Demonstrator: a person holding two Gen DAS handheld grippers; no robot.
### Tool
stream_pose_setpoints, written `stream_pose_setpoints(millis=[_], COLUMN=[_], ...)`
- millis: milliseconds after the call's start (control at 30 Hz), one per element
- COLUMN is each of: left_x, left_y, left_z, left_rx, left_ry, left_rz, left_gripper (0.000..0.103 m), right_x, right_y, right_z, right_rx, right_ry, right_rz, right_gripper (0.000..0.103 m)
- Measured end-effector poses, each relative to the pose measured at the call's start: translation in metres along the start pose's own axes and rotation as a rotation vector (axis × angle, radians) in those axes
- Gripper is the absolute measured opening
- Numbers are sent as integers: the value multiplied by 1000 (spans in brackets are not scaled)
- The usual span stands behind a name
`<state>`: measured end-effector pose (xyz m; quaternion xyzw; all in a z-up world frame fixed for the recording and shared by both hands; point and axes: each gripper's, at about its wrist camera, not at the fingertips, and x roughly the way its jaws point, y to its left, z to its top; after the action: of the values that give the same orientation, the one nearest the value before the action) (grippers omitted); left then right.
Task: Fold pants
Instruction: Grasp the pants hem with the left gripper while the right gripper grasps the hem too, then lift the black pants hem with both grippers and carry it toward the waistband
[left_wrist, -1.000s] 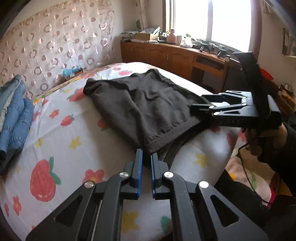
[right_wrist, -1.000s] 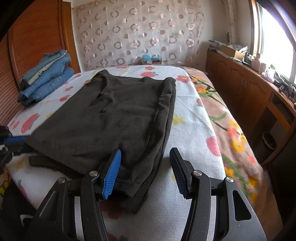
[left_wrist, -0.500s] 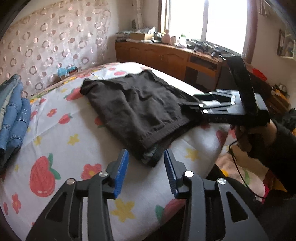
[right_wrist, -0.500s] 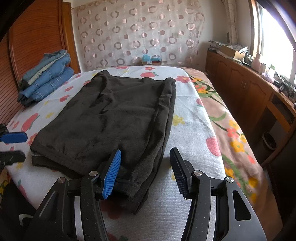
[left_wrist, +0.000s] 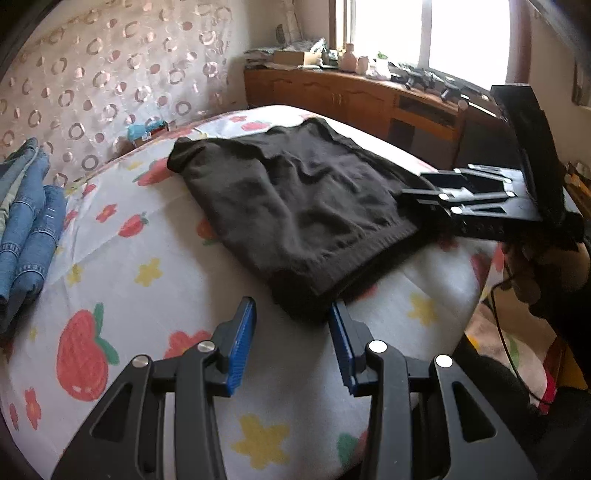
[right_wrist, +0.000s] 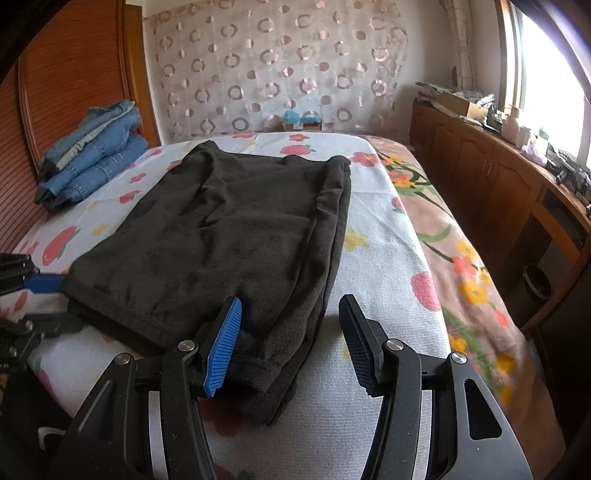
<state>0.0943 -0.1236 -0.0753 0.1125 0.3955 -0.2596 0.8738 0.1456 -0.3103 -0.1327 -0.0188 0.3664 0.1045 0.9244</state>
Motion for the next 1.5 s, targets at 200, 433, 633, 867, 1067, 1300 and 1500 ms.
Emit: stream_pose_setpoints(millis=[200, 433, 633, 867, 1067, 1300, 1500], left_x=[5, 5, 10, 1, -50, -134, -198], left_y=[0, -4, 2, 0, 2, 8, 15], left_z=[4, 6, 6, 13, 40, 70, 92], left_rx=[9, 30, 7, 2, 6, 11, 34], left_ry=[-11, -41, -18, -27, -148, -315, -422], left_rz=[11, 10, -13, 2, 29, 49, 87], left_gripper=[39, 37, 32, 12, 9, 8, 7], right_x=[-16, -16, -16, -19, -56, -120, -174], right_y=[-1, 4, 6, 5, 11, 28, 48], right_z=[-2, -9, -8, -3, 29, 84, 123], right_rx=[27, 48, 73, 82, 55, -16, -89], right_ry=[20, 35, 64, 40, -78, -241, -357], right_rz=[47, 57, 98, 163, 176, 182, 206], right_gripper=[54, 47, 28, 6, 6, 6, 6])
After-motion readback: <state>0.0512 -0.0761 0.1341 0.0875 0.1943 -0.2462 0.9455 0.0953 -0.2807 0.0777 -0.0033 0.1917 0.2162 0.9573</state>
